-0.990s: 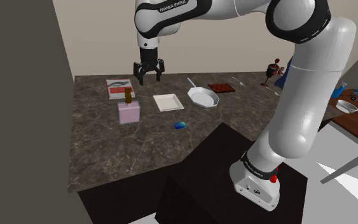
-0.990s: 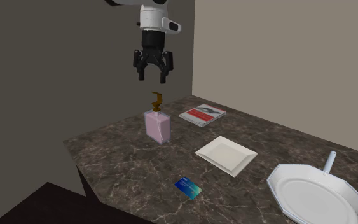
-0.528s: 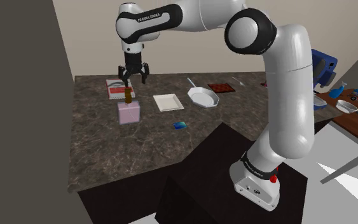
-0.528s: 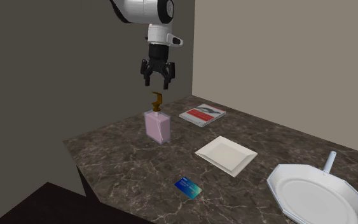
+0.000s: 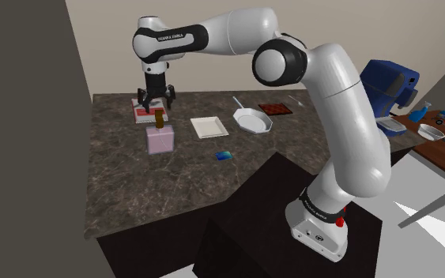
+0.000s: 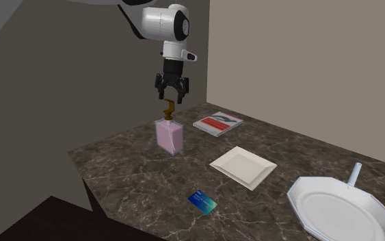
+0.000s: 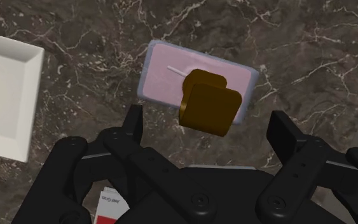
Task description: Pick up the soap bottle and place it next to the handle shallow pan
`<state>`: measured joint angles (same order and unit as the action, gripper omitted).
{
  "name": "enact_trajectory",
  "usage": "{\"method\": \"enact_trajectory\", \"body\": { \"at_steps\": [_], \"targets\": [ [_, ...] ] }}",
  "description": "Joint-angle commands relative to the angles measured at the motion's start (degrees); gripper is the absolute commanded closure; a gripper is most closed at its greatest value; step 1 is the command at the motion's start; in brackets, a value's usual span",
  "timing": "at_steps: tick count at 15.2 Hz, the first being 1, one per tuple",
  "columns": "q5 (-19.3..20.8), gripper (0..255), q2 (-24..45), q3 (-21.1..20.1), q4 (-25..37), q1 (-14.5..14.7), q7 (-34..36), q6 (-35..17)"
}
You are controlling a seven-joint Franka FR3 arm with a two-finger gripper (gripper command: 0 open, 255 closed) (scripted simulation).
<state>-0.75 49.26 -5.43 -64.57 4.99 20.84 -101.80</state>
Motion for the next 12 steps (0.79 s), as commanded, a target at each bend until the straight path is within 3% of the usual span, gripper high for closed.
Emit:
{"method": "enact_trajectory", "body": {
  "at_steps": [1, 11, 12],
  "targets": [
    [0.0, 0, 0.2, 0.0, -1.4, -0.1, -0.1, -1.6],
    [0.0, 0, 0.3, 0.0, -3.1, 0.0, -0.1, -3.5],
    [0.0, 255, 0.3, 0.0, -3.1, 0.0, -0.1, -3.5]
  ]
}}
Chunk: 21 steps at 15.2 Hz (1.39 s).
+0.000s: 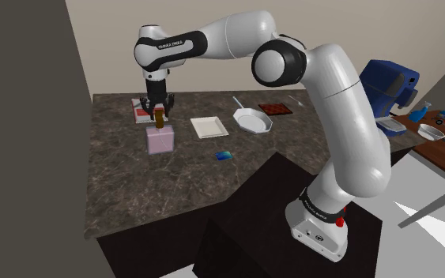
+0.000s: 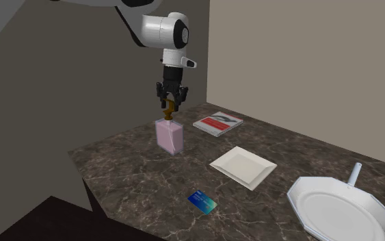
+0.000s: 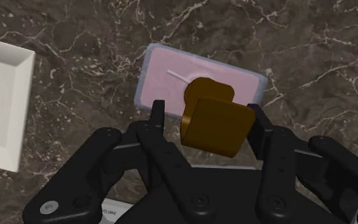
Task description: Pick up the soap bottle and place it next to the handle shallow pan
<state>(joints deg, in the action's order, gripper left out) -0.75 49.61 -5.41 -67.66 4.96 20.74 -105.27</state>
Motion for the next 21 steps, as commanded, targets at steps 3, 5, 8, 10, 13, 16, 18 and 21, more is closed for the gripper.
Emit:
{"method": "enact_trajectory", "body": {
  "at_steps": [3, 5, 8, 10, 13, 16, 18, 21],
  "targets": [
    [0.0, 255, 0.0, 0.0, 0.0, 0.0, 0.0, 0.0],
    [0.0, 255, 0.0, 0.0, 0.0, 0.0, 0.0, 0.0],
    [0.0, 255, 0.0, 0.0, 0.0, 0.0, 0.0, 0.0],
    [0.0, 255, -0.4, 0.0, 0.1, 0.0, 0.0, 0.5],
    [-0.1, 255, -1.4, -0.1, 0.7, 0.0, 0.1, 2.1],
    [-0.1, 255, -2.3, -0.1, 1.5, 0.0, 0.2, 3.8],
    [-0.1, 255, -2.9, -0.1, 2.1, 0.0, 0.3, 4.9],
    [-0.2, 255, -3.6, -0.2, 3.2, 0.0, 0.4, 6.7]
  ]
}}
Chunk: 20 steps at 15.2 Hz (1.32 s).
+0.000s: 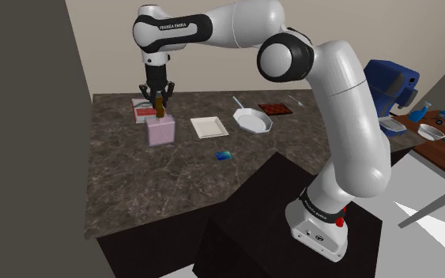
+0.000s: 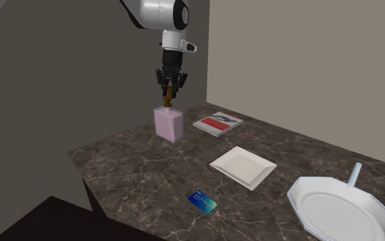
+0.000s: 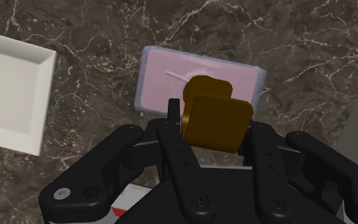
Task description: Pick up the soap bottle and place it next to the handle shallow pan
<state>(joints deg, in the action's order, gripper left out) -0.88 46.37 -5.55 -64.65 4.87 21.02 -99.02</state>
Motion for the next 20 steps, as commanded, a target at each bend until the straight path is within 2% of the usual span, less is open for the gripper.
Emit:
{"method": "enact_trajectory", "body": {
  "at_steps": [1, 10, 14, 20],
  "targets": [
    [0.0, 255, -0.5, 0.0, 0.6, 0.0, 0.1, 1.1],
    [-0.1, 255, -1.7, -0.1, 5.2, 0.1, 0.4, 6.9],
    [-0.4, 255, -10.1, 0.4, -5.6, -3.0, -2.8, 4.7],
    [-0.6, 255, -19.8, 1.7, -16.0, -7.3, -8.0, 4.2]
  ]
}}
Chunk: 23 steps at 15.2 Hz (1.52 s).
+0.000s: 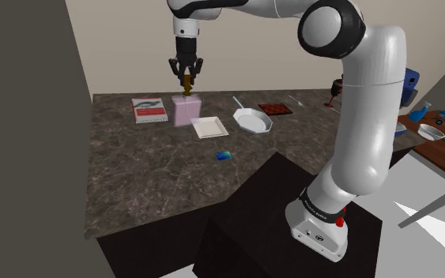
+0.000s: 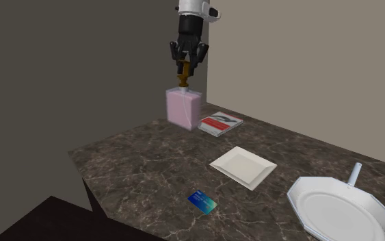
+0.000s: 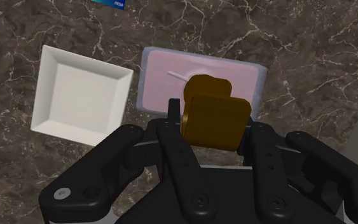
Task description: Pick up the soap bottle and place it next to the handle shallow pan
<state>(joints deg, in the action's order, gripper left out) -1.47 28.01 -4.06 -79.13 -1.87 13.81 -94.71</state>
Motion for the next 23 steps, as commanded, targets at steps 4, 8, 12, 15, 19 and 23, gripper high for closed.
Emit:
{"method": "enact_trajectory", "body": {
  "at_steps": [4, 8, 12, 15, 19, 23],
  "targets": [
    [0.0, 255, -6.6, 1.4, -6.1, -3.4, -4.6, 0.7],
    [0.3, 255, -11.0, 2.8, -9.2, -6.0, -8.5, 2.1],
    [0.8, 255, -14.5, 4.4, -10.9, -8.6, -12.6, 4.0],
    [1.3, 255, -16.7, 5.8, -11.4, -10.6, -15.9, 5.6],
    [2.0, 255, -18.7, 7.7, -11.0, -13.1, -20.3, 8.1],
    [2.8, 255, -19.9, 9.7, -9.3, -15.7, -24.9, 10.8]
  ]
}}
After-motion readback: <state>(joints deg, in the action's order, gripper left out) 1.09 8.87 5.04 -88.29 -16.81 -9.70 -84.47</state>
